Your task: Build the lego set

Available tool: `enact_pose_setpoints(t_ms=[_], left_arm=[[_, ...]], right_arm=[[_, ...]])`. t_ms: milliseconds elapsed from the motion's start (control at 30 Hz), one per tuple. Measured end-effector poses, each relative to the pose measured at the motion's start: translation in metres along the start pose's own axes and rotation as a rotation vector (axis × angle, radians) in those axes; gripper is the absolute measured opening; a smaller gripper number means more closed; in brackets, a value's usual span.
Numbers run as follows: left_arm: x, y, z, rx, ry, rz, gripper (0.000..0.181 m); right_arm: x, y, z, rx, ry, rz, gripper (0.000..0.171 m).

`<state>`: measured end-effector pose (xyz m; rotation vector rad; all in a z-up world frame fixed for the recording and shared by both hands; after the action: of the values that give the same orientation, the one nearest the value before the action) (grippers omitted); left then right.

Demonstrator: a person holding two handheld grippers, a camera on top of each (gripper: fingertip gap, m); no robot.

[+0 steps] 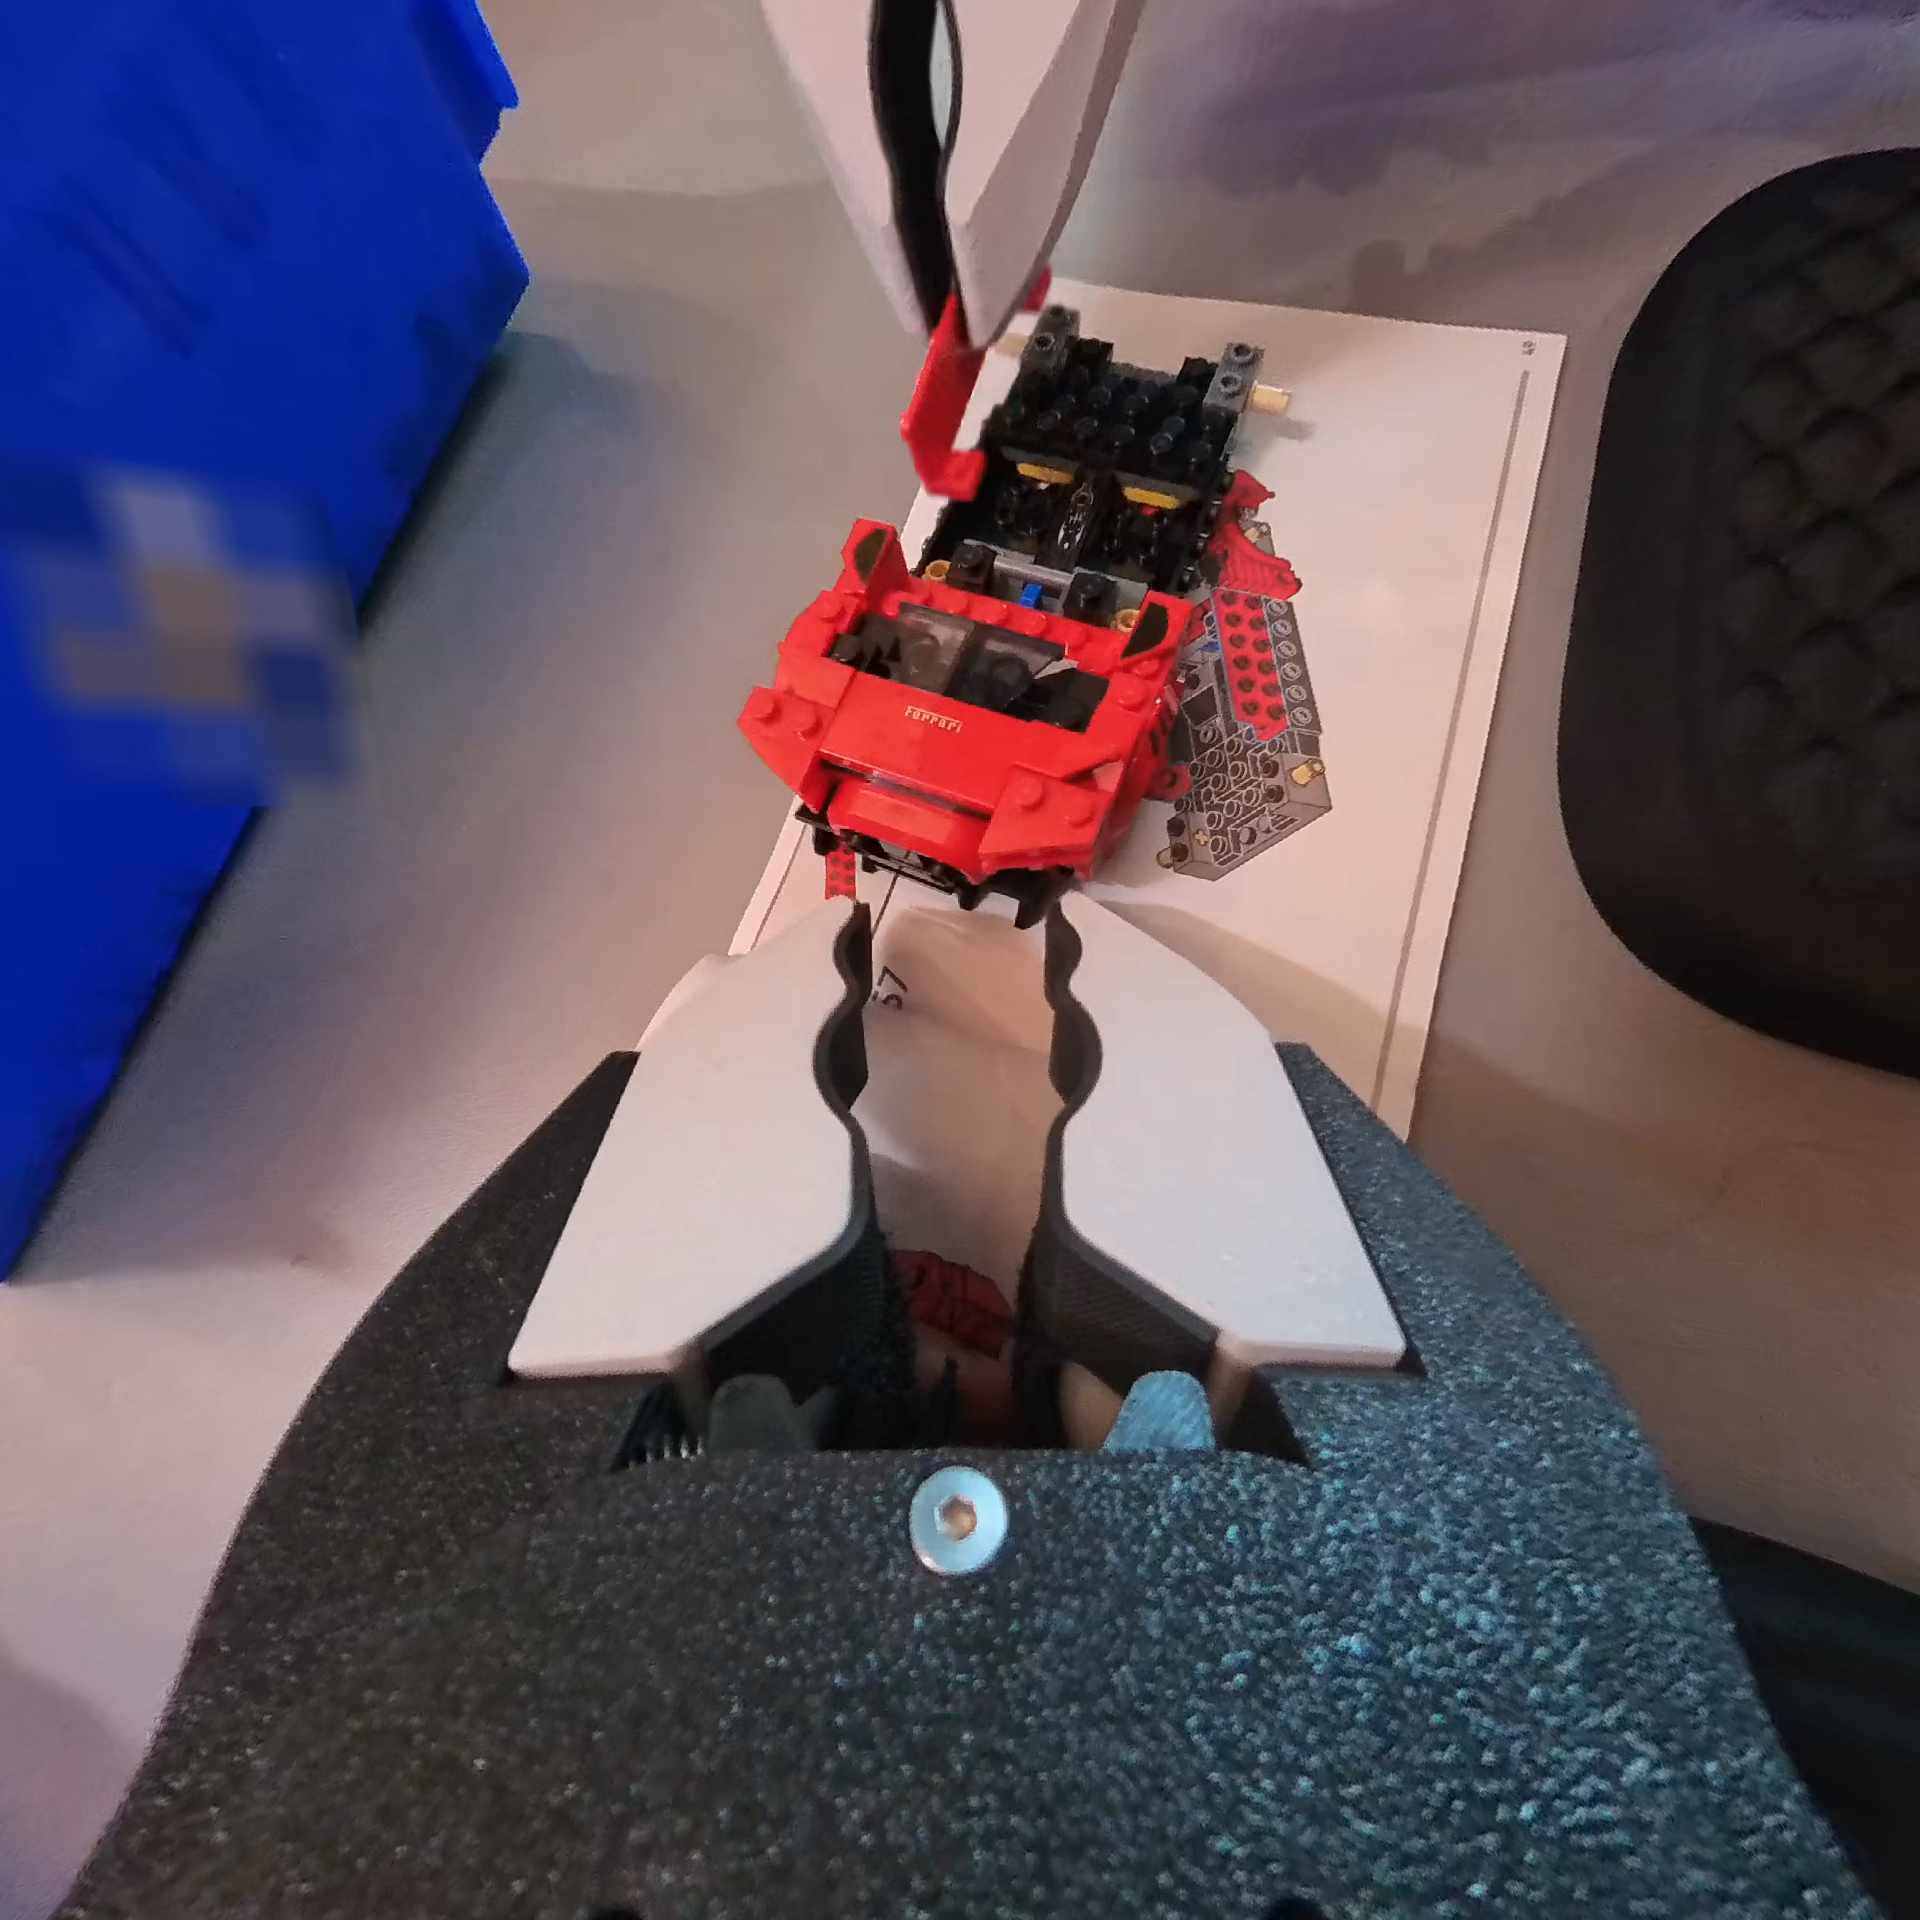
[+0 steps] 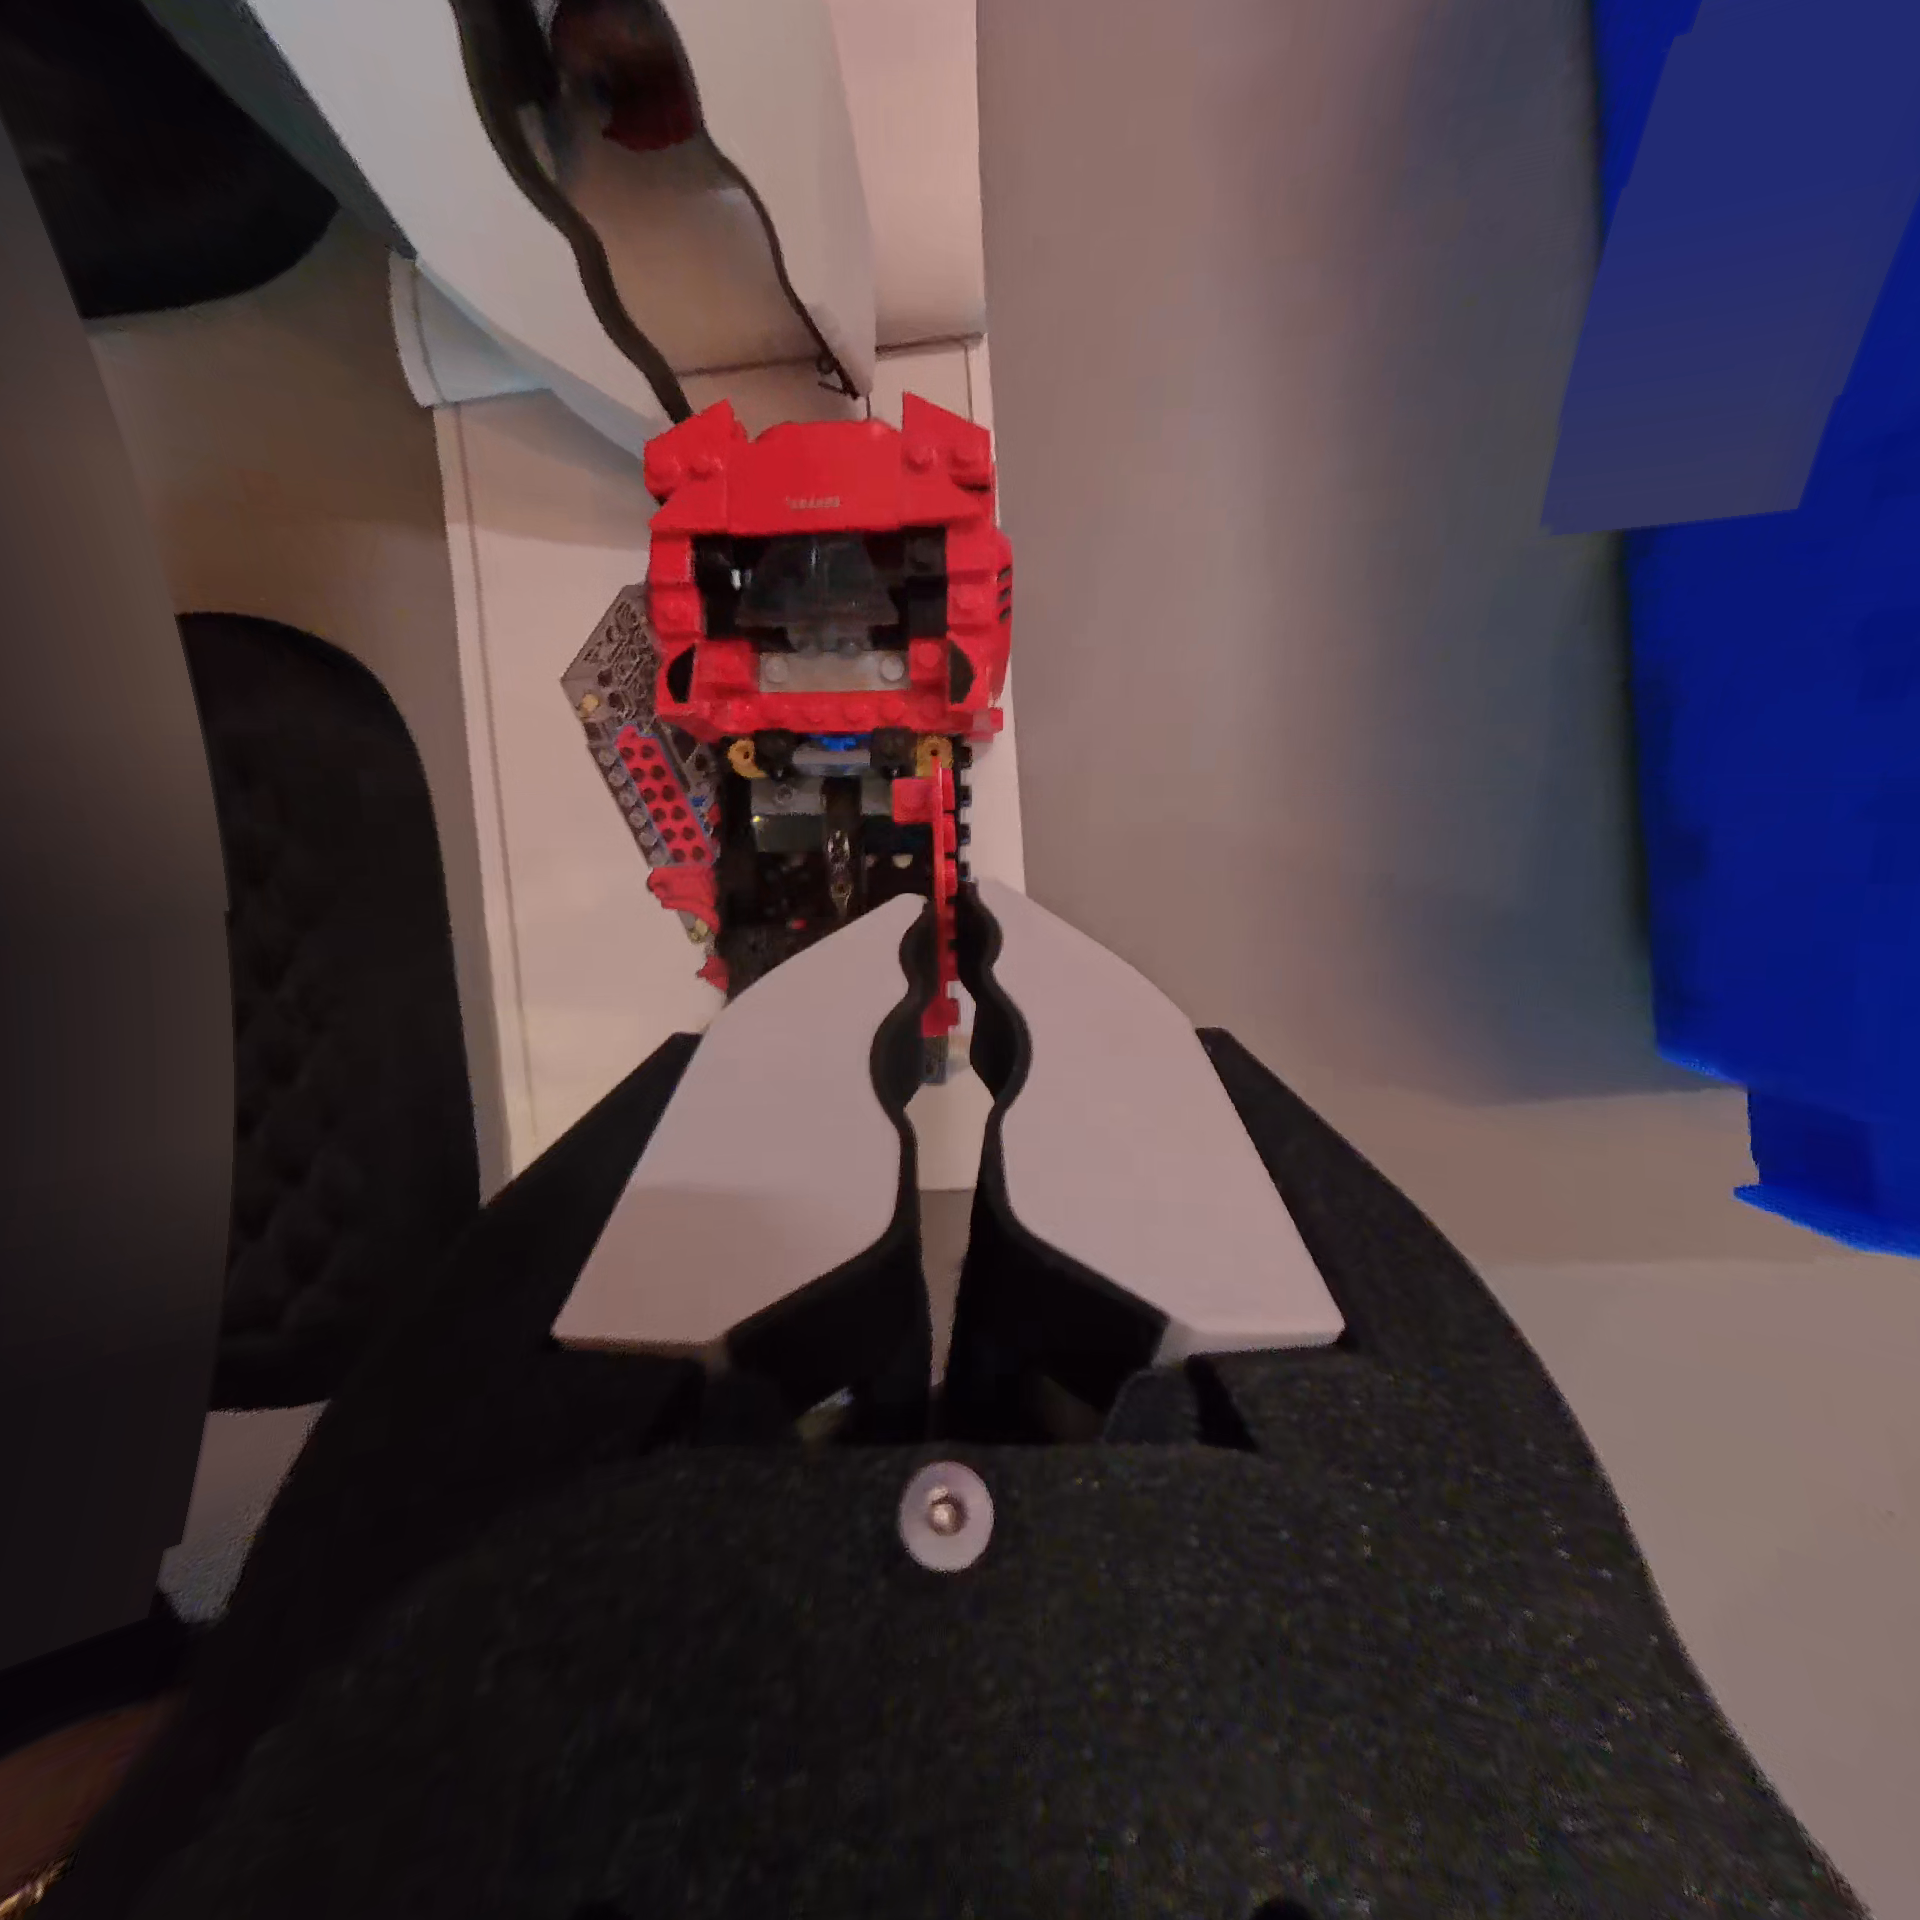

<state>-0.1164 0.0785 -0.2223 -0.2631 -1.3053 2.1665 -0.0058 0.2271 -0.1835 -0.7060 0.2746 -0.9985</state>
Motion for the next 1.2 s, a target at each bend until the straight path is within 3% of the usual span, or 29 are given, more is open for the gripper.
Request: enact_pose_setpoints(t_ms=[200, 767, 1067, 1200], left_arm=[[-0.001, 0.000, 0.000, -0.002, 0.008, -0.004, 0.031], [0.002, -0.002, 0.003, -0.026, 0.001, 0.007, 0.031], [0.018, -0.030, 0.023, -0.149, -0.009, 0.044, 0.027], [0.021, -0.047, 0.023, -0.140, 0.007, -0.039, 0.016]], right_arm=[[-0.003, 0.000, -0.016, 0.006, 0.000, 0.000, 0.003], [-0.007, 0.003, -0.017, -0.021, -0.020, -0.016, 0.003], [-0.006, 0.003, -0.017, -0.021, -0.011, -0.017, 0.003], [-0.004, 0.002, -0.017, -0.002, 0.023, 0.004, 0.003]])
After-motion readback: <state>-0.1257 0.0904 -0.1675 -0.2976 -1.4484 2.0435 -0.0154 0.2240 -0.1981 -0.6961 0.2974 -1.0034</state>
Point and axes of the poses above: each gripper's, where its closed fingertips meet, z back along the fingers, y out of its underside, x = y × z across the jaws, the point moved 7 cm from there along z, back along the fingers, and after that the axes turned 11 degrees about -x, right-handed, at the moved point
